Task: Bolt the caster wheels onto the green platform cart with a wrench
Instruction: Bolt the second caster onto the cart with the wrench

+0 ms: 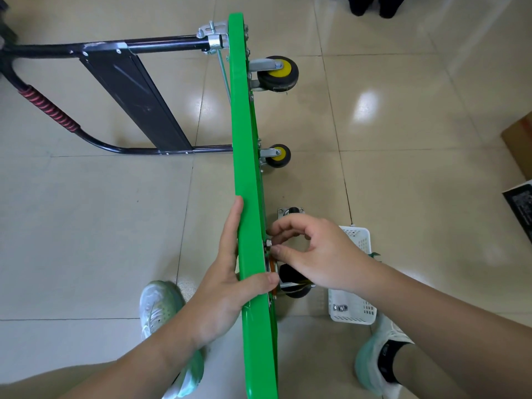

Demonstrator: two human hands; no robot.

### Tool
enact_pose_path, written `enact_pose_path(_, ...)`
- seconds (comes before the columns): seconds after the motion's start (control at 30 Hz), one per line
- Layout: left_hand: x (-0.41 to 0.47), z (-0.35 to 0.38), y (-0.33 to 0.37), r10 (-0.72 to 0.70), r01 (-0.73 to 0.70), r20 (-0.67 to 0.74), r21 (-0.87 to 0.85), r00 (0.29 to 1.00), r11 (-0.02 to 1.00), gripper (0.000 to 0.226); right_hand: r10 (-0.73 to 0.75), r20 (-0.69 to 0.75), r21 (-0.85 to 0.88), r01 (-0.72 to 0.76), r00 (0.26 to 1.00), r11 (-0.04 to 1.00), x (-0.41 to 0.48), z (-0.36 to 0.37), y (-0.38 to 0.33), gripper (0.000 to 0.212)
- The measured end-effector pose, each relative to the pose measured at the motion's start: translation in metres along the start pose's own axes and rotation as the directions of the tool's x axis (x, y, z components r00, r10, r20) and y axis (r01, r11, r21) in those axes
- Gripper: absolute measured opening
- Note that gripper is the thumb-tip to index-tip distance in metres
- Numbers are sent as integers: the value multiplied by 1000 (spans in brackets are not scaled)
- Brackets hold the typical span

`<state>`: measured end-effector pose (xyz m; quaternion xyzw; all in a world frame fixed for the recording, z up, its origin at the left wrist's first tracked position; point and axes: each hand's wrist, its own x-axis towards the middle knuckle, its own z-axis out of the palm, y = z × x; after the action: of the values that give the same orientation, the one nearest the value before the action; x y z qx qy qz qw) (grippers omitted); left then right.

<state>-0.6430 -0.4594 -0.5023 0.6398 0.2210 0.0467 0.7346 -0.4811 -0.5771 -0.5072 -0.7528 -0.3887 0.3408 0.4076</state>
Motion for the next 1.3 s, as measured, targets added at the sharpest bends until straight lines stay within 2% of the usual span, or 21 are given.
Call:
enact_pose_path(0.1,0,0,-2,27,-27,-7,-17,1000,999,102,-30,2,-55,30,1000,998,0,1,0,9)
enact_pose_path(0.23,2,-1,-4,43,-43,-12,-31,999,999,99,-85,44,-327,95,995,940,1,8,1,9)
enact_pose_path(0.3,2,-2,-5,48,-48,-4,-24,999,999,101,-91,26,-289,95,996,953,0,10,0,8)
enact_pose_path(0.43,3,-3,-8,52,-52,4,-24,999,998,102,-38,-37,-53,37,999,998,-1,7,-3,5)
enact_pose_path(0.5,3,-4,-9,60,-60,5,-26,998,998,101,-19,-35,-11,18,999,1000,-1,6,-4,6)
enact_pose_path(0.67,3,-4,-9,46,-46,2,-21,999,999,105,-37,-21,-35,36,999,999,1,4,-3,10)
enact_pose_path(0.8,4,-3,-9,59,-59,-7,-5,998,998,106,-32,-28,17,33,999,999,0,4,-3,17)
enact_pose_path(0.9,4,-3,-8,56,-56,-8,-6,998,998,102,-11,-25,19,11,1000,1000,2,4,0,13)
enact_pose_path(1.0,3,-3,-7,60,-60,-2,-15,998,998,102,14,-16,-18,-15,1000,1000,3,4,1,12)
enact_pose_path(1.13,4,-2,-6,56,-56,3,-22,998,998,103,-124,-51,-203,112,991,973,3,5,-3,22)
enact_pose_path(1.3,4,-2,-7,55,-55,1,0,999,999,103,-73,-28,-101,70,997,992,3,4,-1,7)
